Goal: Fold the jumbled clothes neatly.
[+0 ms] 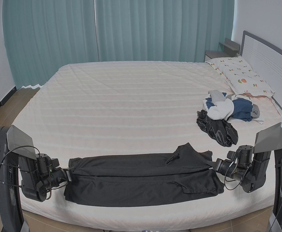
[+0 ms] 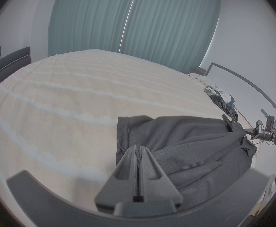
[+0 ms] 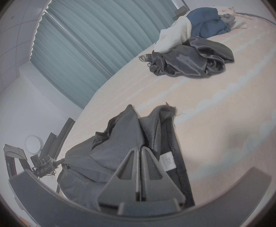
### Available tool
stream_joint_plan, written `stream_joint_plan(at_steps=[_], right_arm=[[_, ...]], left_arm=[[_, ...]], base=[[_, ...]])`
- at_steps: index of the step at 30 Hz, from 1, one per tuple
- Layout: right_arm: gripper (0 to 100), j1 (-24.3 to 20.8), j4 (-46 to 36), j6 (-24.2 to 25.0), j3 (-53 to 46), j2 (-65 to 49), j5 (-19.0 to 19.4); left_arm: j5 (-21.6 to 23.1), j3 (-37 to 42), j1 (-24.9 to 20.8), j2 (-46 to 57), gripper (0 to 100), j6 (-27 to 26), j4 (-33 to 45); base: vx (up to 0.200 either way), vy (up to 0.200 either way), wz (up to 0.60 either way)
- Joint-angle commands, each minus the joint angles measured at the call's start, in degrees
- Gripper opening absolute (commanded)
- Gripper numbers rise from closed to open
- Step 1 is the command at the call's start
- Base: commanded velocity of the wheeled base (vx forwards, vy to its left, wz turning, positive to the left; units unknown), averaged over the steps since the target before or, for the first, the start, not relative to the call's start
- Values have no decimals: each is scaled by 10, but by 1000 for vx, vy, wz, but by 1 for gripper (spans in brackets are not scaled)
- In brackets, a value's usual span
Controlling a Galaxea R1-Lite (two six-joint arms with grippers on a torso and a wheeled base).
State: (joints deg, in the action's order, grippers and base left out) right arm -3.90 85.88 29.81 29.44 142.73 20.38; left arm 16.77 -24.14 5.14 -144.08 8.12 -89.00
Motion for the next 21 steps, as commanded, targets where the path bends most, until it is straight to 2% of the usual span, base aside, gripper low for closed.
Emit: stream_joint_plan(at_steps=[1,4,5,14,18,19,21], right_arm=[[0,-1,10,0,-13,27,1],[0,-1,27,0,-22,33,1],[100,0,33,0,-25,34,1],[100,12,39,14,-30,-15,2],[100,16,39,24,-24,-34,2],[100,18,39,39,-15,-52,3],[100,17,39,48,-6,-58,4]], left_arm=[[0,8,-4,-16,0,-1,-10],[-2,9,-10,-16,0,1,-10],[-3,9,-11,-17,100,1,-10],[-5,15,-4,-10,100,10,-10],[-6,23,-2,2,100,32,-10],[-5,44,0,38,100,91,-10],[-3,53,5,59,100,132,-10]], base=[[0,0,0],[0,0,0],[0,0,0],[0,0,0],[0,0,0],[0,0,0],[0,0,0]])
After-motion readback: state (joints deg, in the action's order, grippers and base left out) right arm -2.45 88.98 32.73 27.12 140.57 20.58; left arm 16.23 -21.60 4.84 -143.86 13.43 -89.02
